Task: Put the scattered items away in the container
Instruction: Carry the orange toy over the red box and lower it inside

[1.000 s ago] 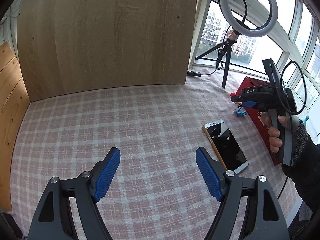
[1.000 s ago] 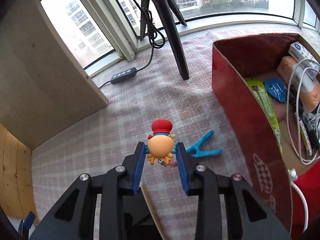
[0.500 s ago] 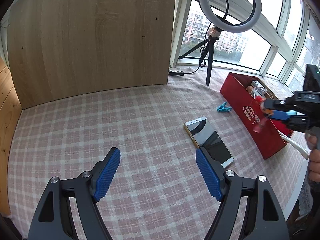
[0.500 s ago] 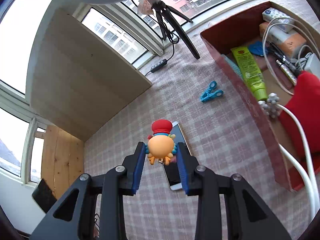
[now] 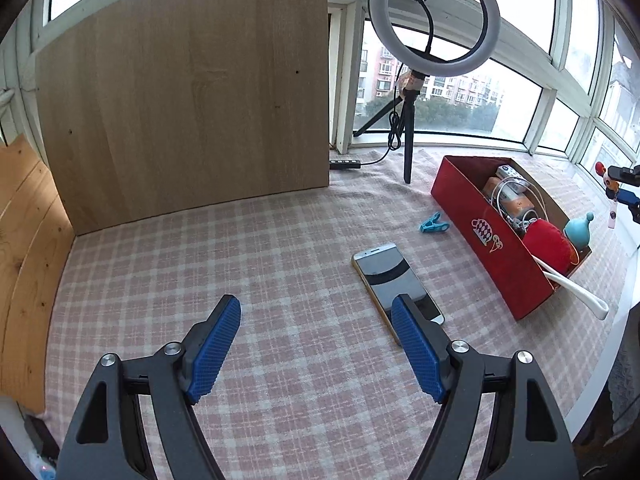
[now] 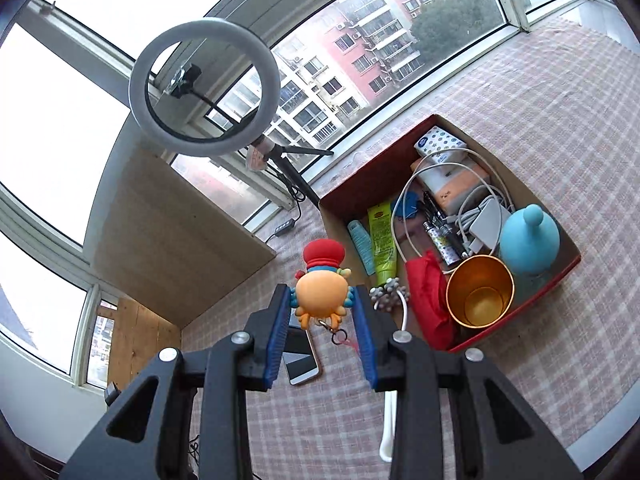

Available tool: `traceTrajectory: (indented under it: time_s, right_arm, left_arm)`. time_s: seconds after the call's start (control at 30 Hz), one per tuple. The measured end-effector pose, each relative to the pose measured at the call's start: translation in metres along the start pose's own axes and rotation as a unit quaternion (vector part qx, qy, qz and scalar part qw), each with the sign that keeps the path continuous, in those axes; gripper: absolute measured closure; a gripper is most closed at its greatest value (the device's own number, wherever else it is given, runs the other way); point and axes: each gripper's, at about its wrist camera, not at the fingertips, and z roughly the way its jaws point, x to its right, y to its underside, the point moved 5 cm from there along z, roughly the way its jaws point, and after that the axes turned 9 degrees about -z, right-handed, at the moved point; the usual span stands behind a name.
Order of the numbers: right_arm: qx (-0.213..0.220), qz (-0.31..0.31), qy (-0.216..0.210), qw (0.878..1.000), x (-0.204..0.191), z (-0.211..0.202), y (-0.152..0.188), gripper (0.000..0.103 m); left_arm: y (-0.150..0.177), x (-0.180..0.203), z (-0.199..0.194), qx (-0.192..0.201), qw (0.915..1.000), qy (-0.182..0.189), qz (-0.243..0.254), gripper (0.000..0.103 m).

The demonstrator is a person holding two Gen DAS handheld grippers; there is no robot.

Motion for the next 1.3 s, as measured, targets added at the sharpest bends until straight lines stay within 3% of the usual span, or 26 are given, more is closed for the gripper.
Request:
traceTrajectory:
  time_s: [0.13, 0.4, 0.67, 1.0, 1.3]
  right_arm:
    - [-0.015, -0.011, -0.016, 1.0, 0.016, 0.006, -0.02, 0.072]
    - [-0.094, -0.051, -0.033, 0.994, 0.04, 0.047, -0.045, 0.072]
    - [-0.154, -0.122, -0.028, 0.98, 0.031, 0.104, -0.062, 0.072]
    - [-0.214, -0.128, -0.008, 0.969, 0.038, 0.162, -0.045, 0.072]
    - [-0.238, -0.118, -0.015, 0.964, 0.034, 0.159, -0.024, 0.072]
  left_arm:
    - [0.002, 0.015, -0.01, 0.005, 0.9997, -0.023, -0.003, 0.027]
    - [0.005, 0.045, -0.031, 0.016, 0.9975, -0.069, -0.009, 0.027]
    - [-0.003, 0.056, -0.015, 0.004, 0.9968, -0.079, -0.003, 0.027]
    - [-0.008, 0.063, 0.01, -0.017, 0.997, -0.076, 0.006, 0.027]
    - [-0.007, 0.062, 0.023, -0.026, 0.998, -0.057, 0.004, 0.027]
